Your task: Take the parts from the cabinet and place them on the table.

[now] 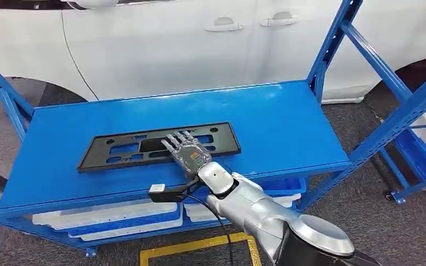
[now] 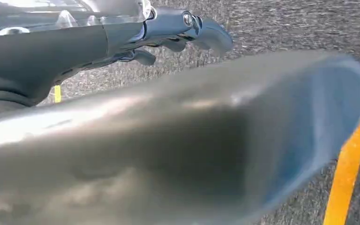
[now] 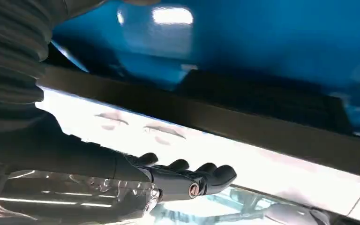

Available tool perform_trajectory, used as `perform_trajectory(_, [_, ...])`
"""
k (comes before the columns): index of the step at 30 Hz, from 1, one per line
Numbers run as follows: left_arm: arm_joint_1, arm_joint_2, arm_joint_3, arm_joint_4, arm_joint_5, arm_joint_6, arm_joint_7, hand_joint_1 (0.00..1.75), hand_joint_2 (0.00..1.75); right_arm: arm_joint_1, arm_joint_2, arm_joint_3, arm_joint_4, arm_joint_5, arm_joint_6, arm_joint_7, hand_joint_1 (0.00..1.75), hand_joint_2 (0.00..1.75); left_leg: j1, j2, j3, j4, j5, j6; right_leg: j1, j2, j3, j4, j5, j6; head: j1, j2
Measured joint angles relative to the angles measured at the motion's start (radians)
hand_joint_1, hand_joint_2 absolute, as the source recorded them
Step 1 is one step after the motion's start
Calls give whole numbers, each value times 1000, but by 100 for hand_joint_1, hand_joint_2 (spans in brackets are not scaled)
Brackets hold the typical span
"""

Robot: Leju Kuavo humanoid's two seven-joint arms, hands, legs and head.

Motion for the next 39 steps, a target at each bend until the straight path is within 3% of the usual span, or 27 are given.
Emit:
perform_trajectory(2, [-2, 0, 0, 0, 1, -2, 0, 0, 0, -1, 0, -5, 1, -1, 0, -2, 0, 175, 0, 1, -2, -1, 1, 10, -4, -1, -41, 95, -62, 10, 5, 0])
perform_trajectory(4, [-2, 0, 0, 0, 3, -2, -3, 0, 0, 1, 0, -5, 3, -2, 1, -6, 0, 175, -2, 2, -4, 0, 1, 12, -7, -1, -124, 268, -136, 17, 5, 0])
perform_trajectory(5, [-1, 0, 0, 0, 5, -2, -5, 0, 0, 3, 0, -6, 3, -2, 1, -8, 0, 175, -2, 2, -5, 1, 1, 12, -7, -1, -153, 326, -148, 18, 5, 0])
perform_trajectory(6, [0, 0, 0, 0, 7, -2, -6, 0, 0, 2, 0, -6, 4, -2, 1, -11, 0, 175, -2, 2, -4, 1, 1, 12, -7, -1, -156, 326, -133, 17, 4, 0])
perform_trajectory(7, [-1, 0, 0, 0, 8, -2, -6, 0, 0, 2, 0, -6, 4, -2, 1, -13, 0, 175, -2, 0, -2, 1, 0, 12, -7, -1, -133, 277, -97, 14, 5, 0])
perform_trajectory(9, [-2, 0, 0, 0, 13, -5, -8, 0, 0, 1, 0, -7, 3, -2, 2, -13, 0, 175, -4, -2, 3, 2, -1, 9, -5, -1, -46, 97, -8, 1, 5, 0])
perform_trajectory(10, [-1, -1, 0, 0, 15, -5, -9, 0, 0, 0, 0, -7, 3, -2, 2, -13, 0, 175, -3, -2, 3, 1, -3, 7, -2, -2, -8, 12, 15, -9, 5, 0])
perform_trajectory(11, [-2, -4, 0, 0, 15, -6, -9, 0, 0, -1, 0, -8, 2, -2, 2, -13, 0, 175, -10, -2, 0, 3, -4, 2, 3, -4, -3, 0, 6, -11, 2, 0])
perform_trajectory(14, [0, -4, 0, 0, 15, -6, -10, 0, 0, -1, 1, -10, 2, -2, 2, -13, 0, 175, -6, -1, 1, -4, -1, -16, 7, -1, -8, -1, 9, -19, 5, 0])
perform_trajectory(16, [-1, -5, 0, 0, 15, -7, -12, 0, 0, -1, 3, -11, 1, -2, 2, -13, 0, 175, -5, 0, 2, 8, -16, -26, -4, -3, 9, -25, 18, -30, 4, 0])
perform_trajectory(17, [-2, -5, 0, 0, 15, -7, -12, 0, 0, -4, 5, -11, 1, -2, 2, -13, 0, 175, -5, 0, -18, 54, -46, -29, -6, -4, 12, -27, 19, -35, 0, 0])
perform_trajectory(19, [-2, -2, 0, 0, 14, -7, -14, 0, 0, -3, 6, -11, 1, -2, 2, -13, 0, 175, -3, 0, -99, 218, -120, -38, -4, -5, 12, -27, 17, -39, -2, 0])
perform_trajectory(20, [-1, -2, 0, 0, 14, -7, -15, 0, 0, -1, 6, -11, 1, -3, 2, -13, 0, 175, -3, 0, -139, 291, -142, -40, -3, -5, 11, -26, 16, -40, -1, 0])
perform_trajectory(21, [2, -2, 0, 0, 14, -7, -14, 0, 0, 1, 6, -11, 1, -3, 2, -13, 0, 175, -2, 0, -157, 319, -137, -42, -2, -4, 11, -25, 15, -41, -2, 0])
perform_trajectory(22, [3, -2, 0, 0, 14, -7, -15, 0, 0, 1, 6, -11, 1, -4, 2, -13, 0, 175, -2, 0, -149, 295, -109, -42, -2, -4, 13, -23, 13, -41, -2, 0])
perform_trajectory(23, [3, -2, 0, 0, 14, -6, -14, 0, 0, 1, 6, -11, 1, -4, 2, -13, 0, 175, -2, 1, -117, 223, -62, -41, -2, -2, 15, -20, 10, -39, -2, 0])
perform_trajectory(25, [1, -2, 0, 0, 14, -4, -15, 0, 0, 0, 7, -11, 0, -4, 2, -13, 0, 175, -2, 3, -20, 22, 27, -34, -2, -2, 22, -12, -1, -33, -2, 0])
perform_trajectory(26, [-1, -2, 0, 0, 14, -4, -14, 0, 0, -1, 8, -11, 0, -4, 3, -13, 0, 175, -7, 3, -7, 4, 1, -28, 3, -3, 21, -12, -3, -28, -1, 0])
perform_trajectory(27, [-1, -2, 0, 0, 14, -2, -14, 0, 0, -2, 8, -11, 0, -4, 3, -13, 0, 175, -10, 0, -7, -2, 8, -18, 4, -1, 17, -9, -4, -23, -2, 0])
perform_trajectory(30, [-2, -2, 0, 0, 14, 2, -14, 0, 0, -1, 8, -11, -3, -4, 5, -13, 0, 175, -10, 0, -10, 0, 7, -5, 3, -2, 18, -12, -4, -10, 0, 0])
perform_trajectory(32, [1, -3, 0, 0, 14, 4, -13, 0, 0, -4, 8, -11, -6, -5, 5, -13, 0, 175, -2, 1, 0, -9, 8, 6, 3, -2, 5, 27, -32, 1, 1, 0])
perform_trajectory(34, [-2, -3, 0, 0, 14, 5, -14, 0, 0, -4, 8, -11, -8, -6, 8, -13, 0, 175, -2, 2, 0, -9, 5, 12, -2, -2, -79, 189, -106, 9, 5, 0])
perform_trajectory(35, [-1, -3, 0, 0, 13, 5, -14, 0, 0, -1, 8, -11, -8, -7, 10, -12, 0, 175, -3, 2, 0, -9, 4, 13, -3, -2, -125, 269, -131, 11, 5, 0])
perform_trajectory(36, [-1, -3, 0, 0, 12, 4, -15, 0, 0, 2, 8, -11, -8, -8, 10, -12, 0, 175, -3, 1, 1, -8, 2, 14, -5, -2, -159, 321, -140, 12, 5, 0])
perform_trajectory(37, [0, -3, 0, 0, 11, 4, -14, 0, 0, 4, 8, -11, -8, -8, 10, -11, 0, 175, -3, 1, 3, -8, 0, 13, -6, -3, -169, 325, -124, 11, 5, 0])
perform_trajectory(38, [2, -3, 0, 0, 11, 4, -14, 0, 0, 5, 8, -11, -8, -8, 10, -11, 0, 175, -3, 0, 8, -8, -3, 11, -6, -3, -153, 278, -84, 9, 5, 0])
perform_trajectory(39, [2, -3, 0, 0, 11, 4, -14, 0, 0, 5, 8, -11, -8, -8, 8, -11, 0, 175, -3, -2, 14, -7, -7, 9, -5, -3, -112, 188, -30, 4, 5, 0])
